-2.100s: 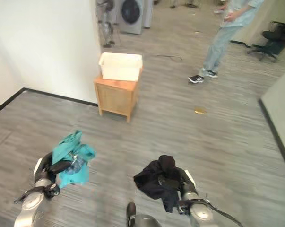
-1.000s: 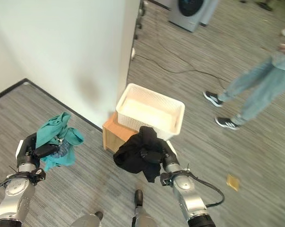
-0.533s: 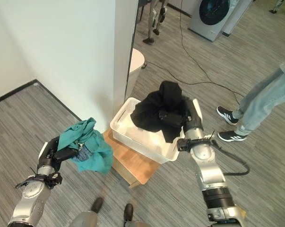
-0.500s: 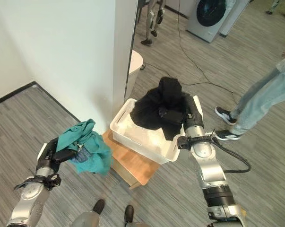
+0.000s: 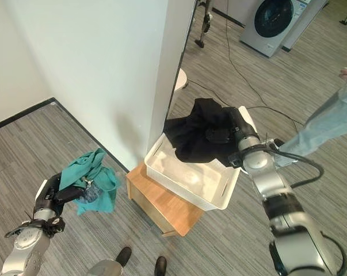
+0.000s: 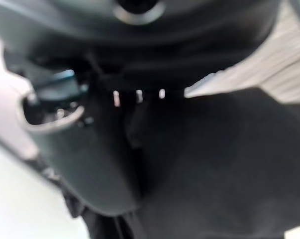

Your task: Pick up bed clothes into laundry basket.

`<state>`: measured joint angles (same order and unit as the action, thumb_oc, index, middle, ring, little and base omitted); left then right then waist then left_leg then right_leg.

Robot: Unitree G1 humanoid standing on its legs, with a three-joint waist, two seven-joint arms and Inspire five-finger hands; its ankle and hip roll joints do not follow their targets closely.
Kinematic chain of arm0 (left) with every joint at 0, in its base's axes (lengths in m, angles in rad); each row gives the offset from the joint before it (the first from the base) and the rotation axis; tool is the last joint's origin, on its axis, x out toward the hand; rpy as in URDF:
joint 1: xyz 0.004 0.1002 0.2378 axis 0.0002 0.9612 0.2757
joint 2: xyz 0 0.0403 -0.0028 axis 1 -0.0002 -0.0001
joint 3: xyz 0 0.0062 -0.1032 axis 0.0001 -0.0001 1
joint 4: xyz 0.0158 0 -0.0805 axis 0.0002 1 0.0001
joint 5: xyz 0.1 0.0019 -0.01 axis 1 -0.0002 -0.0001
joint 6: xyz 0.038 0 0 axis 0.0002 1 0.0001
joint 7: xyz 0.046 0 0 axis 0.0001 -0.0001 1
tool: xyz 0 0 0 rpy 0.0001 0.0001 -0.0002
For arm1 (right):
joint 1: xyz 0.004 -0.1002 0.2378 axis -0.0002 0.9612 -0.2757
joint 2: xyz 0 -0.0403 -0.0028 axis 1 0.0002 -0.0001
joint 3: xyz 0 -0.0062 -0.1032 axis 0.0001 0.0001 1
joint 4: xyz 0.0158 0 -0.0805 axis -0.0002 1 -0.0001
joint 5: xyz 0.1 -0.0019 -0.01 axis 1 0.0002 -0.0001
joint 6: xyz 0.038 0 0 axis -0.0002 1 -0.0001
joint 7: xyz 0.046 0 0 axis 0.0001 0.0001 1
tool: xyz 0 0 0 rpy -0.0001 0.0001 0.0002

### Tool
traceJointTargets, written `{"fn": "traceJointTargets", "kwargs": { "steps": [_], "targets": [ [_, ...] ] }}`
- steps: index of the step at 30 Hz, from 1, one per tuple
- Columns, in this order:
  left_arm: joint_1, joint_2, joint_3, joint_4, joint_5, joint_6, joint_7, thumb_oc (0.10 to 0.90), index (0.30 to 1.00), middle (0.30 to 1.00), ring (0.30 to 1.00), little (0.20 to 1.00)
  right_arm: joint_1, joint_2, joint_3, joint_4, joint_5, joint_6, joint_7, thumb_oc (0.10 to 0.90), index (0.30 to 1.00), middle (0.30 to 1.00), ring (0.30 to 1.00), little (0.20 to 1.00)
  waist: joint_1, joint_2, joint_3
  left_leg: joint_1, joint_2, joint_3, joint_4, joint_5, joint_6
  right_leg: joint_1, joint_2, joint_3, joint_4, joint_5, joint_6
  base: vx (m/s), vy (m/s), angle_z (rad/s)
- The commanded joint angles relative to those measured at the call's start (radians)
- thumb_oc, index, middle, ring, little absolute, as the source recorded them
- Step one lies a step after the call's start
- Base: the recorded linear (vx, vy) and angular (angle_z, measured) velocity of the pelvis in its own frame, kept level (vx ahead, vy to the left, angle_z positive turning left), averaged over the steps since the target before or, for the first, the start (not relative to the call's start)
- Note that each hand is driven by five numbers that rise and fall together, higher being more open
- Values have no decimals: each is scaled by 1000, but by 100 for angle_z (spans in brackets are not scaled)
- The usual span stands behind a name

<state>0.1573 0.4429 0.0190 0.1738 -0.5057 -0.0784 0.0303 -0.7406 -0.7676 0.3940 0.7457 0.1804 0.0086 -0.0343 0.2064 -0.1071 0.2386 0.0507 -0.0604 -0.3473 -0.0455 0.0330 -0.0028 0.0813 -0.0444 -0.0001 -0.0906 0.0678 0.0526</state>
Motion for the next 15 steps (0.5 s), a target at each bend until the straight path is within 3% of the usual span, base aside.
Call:
{"fn": "traceJointTargets", "kwargs": {
  "steps": [1,6,11,15],
  "targets": [
    [4,83,-24,-169,-28,-96,-33,400,300,300,300,300,-180,-130,30,8,3,-63,-34,400,300,300,300,300,-2,14,-160,-8,-17,-29,-42,-14,19,-47,42,-36,33,-47,17,-29,14,4],
    [5,72,-38,-163,-36,-92,-38,400,300,300,300,300,-212,-106,121,9,-50,-49,17,400,300,300,300,300,-5,18,-147,-21,-20,-26,-42,-10,19,-56,42,-39,25,-41,19,0,0,0],
    [13,62,-41,-167,-27,-92,-40,400,300,300,300,300,-163,-85,130,-64,-89,-51,43,400,300,300,300,300,-6,18,-142,-20,-19,-23,-42,-11,20,-49,43,-39,19,-41,19,0,0,0],
    [15,55,-30,-163,-16,-96,-44,400,300,300,300,300,-91,-128,124,-222,-166,-59,77,400,300,300,300,300,-14,16,-139,-12,-18,-22,-42,-16,20,-36,42,-41,14,-46,21,0,0,0]
  ]
}}
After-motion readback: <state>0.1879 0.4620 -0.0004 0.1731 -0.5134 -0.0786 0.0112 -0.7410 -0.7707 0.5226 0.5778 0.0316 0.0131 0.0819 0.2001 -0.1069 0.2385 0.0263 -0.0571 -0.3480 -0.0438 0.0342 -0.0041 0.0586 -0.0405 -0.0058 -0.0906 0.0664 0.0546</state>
